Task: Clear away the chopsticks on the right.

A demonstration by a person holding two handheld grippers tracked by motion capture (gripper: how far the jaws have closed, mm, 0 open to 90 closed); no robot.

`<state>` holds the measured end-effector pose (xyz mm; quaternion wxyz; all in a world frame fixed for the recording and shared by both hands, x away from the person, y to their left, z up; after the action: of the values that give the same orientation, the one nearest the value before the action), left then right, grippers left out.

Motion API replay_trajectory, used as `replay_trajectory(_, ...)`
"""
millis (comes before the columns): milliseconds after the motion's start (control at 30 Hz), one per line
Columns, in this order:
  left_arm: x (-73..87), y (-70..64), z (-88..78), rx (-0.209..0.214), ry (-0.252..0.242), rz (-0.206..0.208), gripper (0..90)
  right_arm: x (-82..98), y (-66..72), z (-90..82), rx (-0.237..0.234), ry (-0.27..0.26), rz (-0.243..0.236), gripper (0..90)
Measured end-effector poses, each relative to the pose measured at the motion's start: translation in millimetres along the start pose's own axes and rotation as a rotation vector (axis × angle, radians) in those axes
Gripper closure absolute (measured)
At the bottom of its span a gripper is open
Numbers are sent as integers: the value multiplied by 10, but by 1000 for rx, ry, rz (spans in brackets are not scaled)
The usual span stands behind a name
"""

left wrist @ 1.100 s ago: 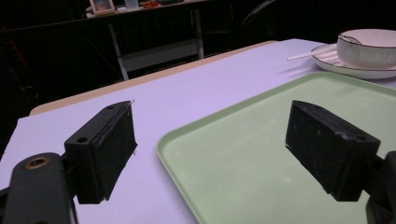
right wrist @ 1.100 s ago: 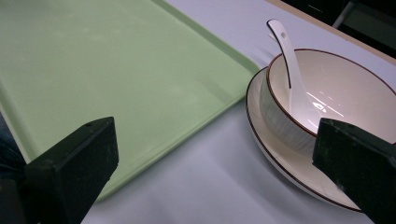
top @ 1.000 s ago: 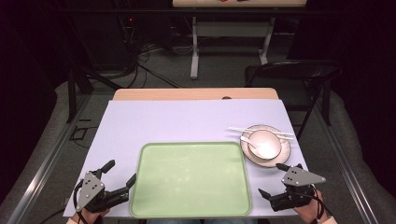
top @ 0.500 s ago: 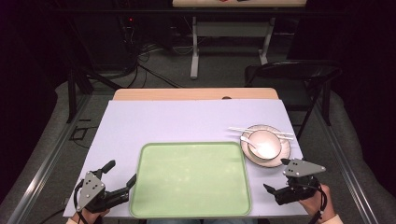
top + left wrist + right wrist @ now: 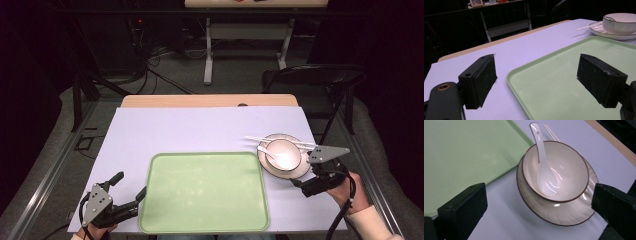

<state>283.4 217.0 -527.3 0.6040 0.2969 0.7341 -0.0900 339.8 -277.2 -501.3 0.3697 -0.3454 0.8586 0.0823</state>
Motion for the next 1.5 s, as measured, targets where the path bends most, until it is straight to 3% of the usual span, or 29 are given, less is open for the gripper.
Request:
replay_trajectory(667, 1, -6, 1, 7, -1, 5, 157, -401, -517, 183, -7, 116, -27, 0)
replay_trajectory(1500, 4, -10, 5, 12, 3, 7, 157, -643, -1000, 581, -3, 236, -40, 25)
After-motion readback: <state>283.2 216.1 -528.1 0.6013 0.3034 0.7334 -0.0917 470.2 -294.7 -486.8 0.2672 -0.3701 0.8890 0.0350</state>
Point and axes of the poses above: each handheld gripper's, and its own axes: z roughly forward along the jaws, x roughly out of its underside, y roughly to its left, the point moved 8 cm from there along z, roughly forward along the jaws, and after that the axes turned 8 degrees about z, right-handed, at the moved point
